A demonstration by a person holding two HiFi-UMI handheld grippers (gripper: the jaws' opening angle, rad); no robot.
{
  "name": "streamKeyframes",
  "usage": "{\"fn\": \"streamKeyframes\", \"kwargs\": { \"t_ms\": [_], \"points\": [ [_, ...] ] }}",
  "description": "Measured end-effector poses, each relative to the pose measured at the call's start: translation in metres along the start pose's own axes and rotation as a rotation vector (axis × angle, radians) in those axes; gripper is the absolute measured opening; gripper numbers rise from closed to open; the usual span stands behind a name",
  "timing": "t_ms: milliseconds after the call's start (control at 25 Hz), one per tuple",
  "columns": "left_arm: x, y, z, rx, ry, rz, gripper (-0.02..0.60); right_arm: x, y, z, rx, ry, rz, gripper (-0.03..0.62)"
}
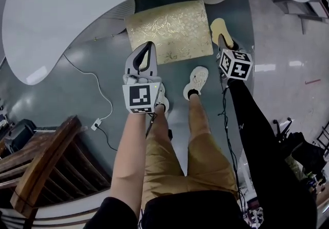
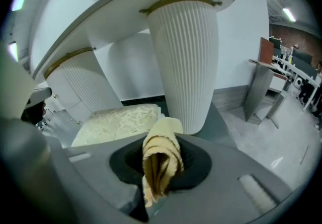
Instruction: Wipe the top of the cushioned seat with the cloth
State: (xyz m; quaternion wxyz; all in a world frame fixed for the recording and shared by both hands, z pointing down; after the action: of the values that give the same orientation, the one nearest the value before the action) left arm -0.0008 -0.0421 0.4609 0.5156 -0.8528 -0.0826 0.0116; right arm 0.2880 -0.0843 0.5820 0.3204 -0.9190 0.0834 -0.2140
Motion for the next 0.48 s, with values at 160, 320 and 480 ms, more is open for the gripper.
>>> {"fn": "streamKeyframes", "kwargs": {
  "t_ms": [160,320,480],
  "points": [
    [-0.021,-0.013,0.015,-0.003,0.016,0.002,0.008,-0.052,0.005,-0.007,0.04,0.096,0.041,0.058],
    [-0.044,-0.02,0.038,-0.001,0.008,-0.025,0.008,-0.128,0.003,-0.019,0.045,0.275,0.061,0.058],
    [-0.072,-0.026,0.055,0.004,0.026,-0.046,0.008,-0.209,-0.003,-0.041,0.019,0.466,0.065,0.058]
  ]
}}
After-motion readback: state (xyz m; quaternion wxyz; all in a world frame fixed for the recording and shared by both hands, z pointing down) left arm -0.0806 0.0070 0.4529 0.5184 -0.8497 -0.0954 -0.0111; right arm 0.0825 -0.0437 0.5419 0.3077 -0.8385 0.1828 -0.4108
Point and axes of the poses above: the fingertips, and each gripper's own axes: z backward along the fingers, x to its right, y out of its top, the point moved 5 cm from there along z, backward along the fingers, and after that the axes turned 12 degrees about y, right-handed, at the moved point
